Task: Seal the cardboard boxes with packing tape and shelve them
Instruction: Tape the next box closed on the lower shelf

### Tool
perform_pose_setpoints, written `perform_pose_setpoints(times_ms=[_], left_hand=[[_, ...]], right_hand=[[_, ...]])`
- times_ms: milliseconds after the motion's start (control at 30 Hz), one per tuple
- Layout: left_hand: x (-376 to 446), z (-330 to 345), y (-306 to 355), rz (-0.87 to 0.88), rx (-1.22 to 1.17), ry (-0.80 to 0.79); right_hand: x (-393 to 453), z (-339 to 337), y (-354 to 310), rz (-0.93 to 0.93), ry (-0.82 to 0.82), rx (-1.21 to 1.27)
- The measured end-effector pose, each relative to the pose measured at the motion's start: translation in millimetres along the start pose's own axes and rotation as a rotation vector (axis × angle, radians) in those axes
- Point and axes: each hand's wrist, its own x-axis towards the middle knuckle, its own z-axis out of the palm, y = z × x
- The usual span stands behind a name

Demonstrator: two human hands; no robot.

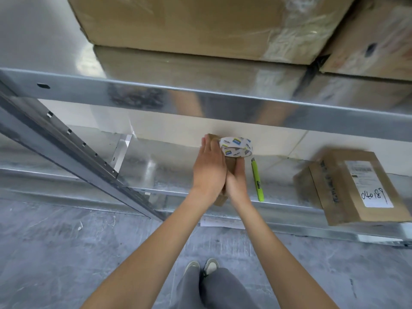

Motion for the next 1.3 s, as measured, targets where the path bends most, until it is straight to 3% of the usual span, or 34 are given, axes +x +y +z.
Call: perform_pose_setpoints(times_ms=[167, 333, 433, 600, 967, 1167, 1300], left_hand=[[1.8, -2.6, 2.3, 0.054, 0.107, 0.023], [13.0, -27.2, -5.3, 0.031, 0.000, -0.009], [24.8, -47.6, -16.3, 0.056, -0.043, 0.025], [29.8, -70.1, -29.4, 0.142, 0.177, -0.011], [34.9, -80.5, -76.8, 0.120, 0.327, 0.100], [34.1, -42.6, -94.8, -0.011, 0.178, 0.003], [34.3, -26.1, -98.1, -0.079, 0.040, 0.017]], right_hand=[[2.1, -2.3, 7.9, 0.033, 0.032, -0.060], [-1.1, -9.8, 8.8, 0.003, -0.013, -0.124], [0.0, -10.8, 7.3, -0.126, -0.020, -0.374], [3.7, -12.7, 6.7, -0.265, -0.051, -0.855], [5.3, -10.0, 0.7, -0.254, -0.115, -1.068], [7.5, -17.2, -5.6, -0.231, -0.132, -1.125], [8.3, -16.3, -9.8, -0.389, -0.147, -1.292]])
